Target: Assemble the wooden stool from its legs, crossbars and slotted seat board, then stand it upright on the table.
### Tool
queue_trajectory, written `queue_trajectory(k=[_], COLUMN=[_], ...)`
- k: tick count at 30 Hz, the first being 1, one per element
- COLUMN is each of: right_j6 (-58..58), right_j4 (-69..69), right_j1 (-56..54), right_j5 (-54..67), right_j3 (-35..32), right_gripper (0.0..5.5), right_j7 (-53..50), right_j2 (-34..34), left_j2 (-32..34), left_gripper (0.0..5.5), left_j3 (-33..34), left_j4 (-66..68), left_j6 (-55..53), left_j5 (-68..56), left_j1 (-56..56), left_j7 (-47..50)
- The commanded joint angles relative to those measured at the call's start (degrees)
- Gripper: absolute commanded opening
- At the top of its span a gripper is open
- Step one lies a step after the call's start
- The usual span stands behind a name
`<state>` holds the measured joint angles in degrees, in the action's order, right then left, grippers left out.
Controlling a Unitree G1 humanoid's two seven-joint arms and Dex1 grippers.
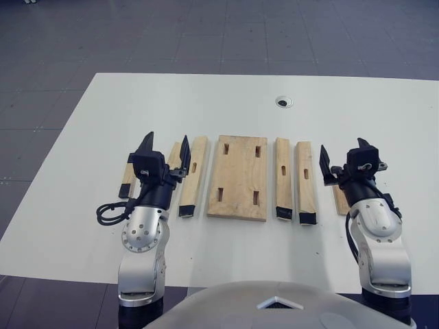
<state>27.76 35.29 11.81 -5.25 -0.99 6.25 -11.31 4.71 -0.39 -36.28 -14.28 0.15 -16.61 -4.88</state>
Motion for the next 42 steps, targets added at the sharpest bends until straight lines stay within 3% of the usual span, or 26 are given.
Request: queue_trajectory(k=[1, 7, 13, 20, 26, 31, 37, 42], right_j6=[0.6, -0.8, -1.6, 2.4, 9.3, 11.2, 8.6, 3.1], right_j4=[-0.3, 1.0, -1.6, -1.9, -3.0, -3.2, -8.3, -11.7], right_j1=[-1.0, 0.7, -1.9, 8.5, 13.0, 15.2, 18.8, 19.6], right_j5=[0.9, 1.9, 2.4, 6.8, 13.1, 13.2, 11.0, 12.6], right_j3=[-0.9, -0.7, -1.5, -5.8, -9.1, -9.2, -7.3, -6.7], right_gripper=[4.11, 4.11, 4.11, 4.11, 4.11, 4.11, 2.97, 2.16], right_j7=[0.0, -0.3, -0.6, 2.7, 2.9, 3.0, 3.9, 4.9], right_j2=[0.4, 1.4, 1.9, 1.3, 4.2, 2.9, 0.0, 1.5], left_j2=[-0.5, -0.8, -1.0, -0.6, 0.0, 0.0, -0.2, -0.2], left_gripper=[3.62, 3.62, 3.62, 3.62, 3.62, 3.62, 3.62, 3.62], left_j3=[-0.5, -1.3, -1.6, -1.4, -0.5, -0.6, 0.0, 0.2], left_j4=[0.9, -0.1, 3.5, 1.8, 2.1, 2.0, 2.3, 2.6], left_j6=[-1.2, -1.0, -1.1, -1.3, -1.9, -2.0, -1.8, -2.0], left_j5=[0.0, 0.1, 0.0, 0.0, -0.4, -0.4, -0.6, -0.7], left_j1=[0.8, -0.8, 6.4, 2.0, 2.7, 2.6, 2.4, 2.9], left_j7=[0.7, 0.6, 0.6, 0.3, -0.1, 0.1, 0.3, 0.1])
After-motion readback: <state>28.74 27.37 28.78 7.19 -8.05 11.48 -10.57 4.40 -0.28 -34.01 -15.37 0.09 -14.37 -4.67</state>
